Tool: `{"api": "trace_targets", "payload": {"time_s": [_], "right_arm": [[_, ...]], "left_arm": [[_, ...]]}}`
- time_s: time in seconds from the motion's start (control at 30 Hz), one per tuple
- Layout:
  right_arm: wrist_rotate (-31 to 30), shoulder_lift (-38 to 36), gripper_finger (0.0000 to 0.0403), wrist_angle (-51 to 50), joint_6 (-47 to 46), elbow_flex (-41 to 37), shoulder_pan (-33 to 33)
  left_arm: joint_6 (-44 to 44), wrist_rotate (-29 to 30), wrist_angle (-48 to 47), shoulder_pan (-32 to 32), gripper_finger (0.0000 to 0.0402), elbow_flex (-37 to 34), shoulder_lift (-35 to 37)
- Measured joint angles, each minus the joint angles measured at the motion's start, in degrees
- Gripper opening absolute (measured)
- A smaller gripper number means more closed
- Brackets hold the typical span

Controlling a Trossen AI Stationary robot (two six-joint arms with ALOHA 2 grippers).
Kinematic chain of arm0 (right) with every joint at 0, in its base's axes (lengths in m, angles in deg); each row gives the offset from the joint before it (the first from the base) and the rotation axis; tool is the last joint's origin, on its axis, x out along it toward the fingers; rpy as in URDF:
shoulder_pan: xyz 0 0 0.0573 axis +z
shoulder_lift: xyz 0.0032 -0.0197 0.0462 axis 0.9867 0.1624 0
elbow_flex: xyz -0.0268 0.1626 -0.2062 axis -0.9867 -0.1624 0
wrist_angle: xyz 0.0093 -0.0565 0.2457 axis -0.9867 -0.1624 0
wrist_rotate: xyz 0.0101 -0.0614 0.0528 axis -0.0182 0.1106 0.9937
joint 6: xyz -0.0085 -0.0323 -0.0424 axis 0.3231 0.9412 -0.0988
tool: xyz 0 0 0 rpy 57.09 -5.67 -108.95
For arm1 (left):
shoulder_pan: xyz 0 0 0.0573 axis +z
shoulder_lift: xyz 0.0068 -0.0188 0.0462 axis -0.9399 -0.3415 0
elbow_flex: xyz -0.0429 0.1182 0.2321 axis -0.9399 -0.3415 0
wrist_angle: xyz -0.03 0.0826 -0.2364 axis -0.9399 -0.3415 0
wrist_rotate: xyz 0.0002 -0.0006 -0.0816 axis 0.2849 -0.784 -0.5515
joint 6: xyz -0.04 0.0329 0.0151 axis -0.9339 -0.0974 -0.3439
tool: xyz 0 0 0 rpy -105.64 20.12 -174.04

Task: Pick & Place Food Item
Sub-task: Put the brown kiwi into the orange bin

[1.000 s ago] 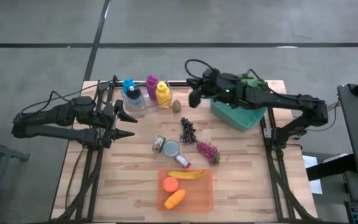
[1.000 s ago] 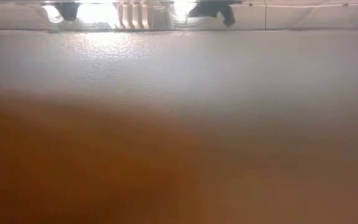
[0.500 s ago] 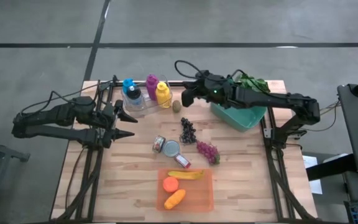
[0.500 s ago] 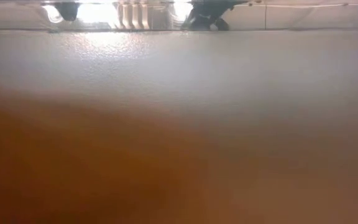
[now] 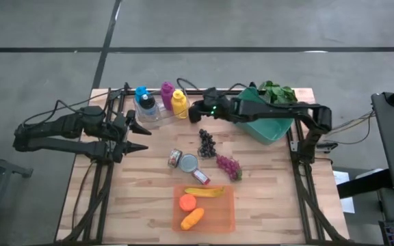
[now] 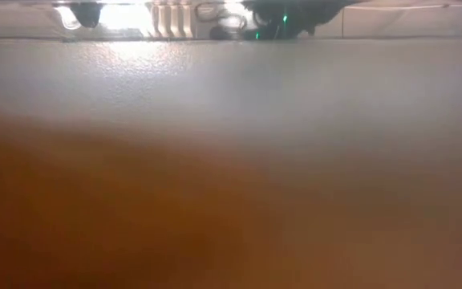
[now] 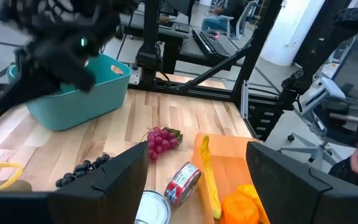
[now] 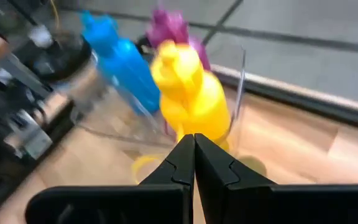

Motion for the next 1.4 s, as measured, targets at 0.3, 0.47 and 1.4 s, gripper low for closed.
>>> {"api": "trace_targets", "payload": {"time_s": [0.3,0.47,1.4], "right_arm": [[0.64,5.7,0.0008,-0.76,-9.09,-0.04,-0.03],[0.16,6.86,0.0024,-0.64,-7.99,-0.04,0.0],[-18.0,13.87,0.0191,3.21,-2.33,-1.67,6.05]], "left_arm": [[0.0,0.02,-1.04,0.02,0.0275,0.0,0.0],[0.0,0.01,-1.34,0.02,0.0275,0.0,0.0],[0.0,0.02,-2.4,0.02,0.0275,0.0,0.0]]}}
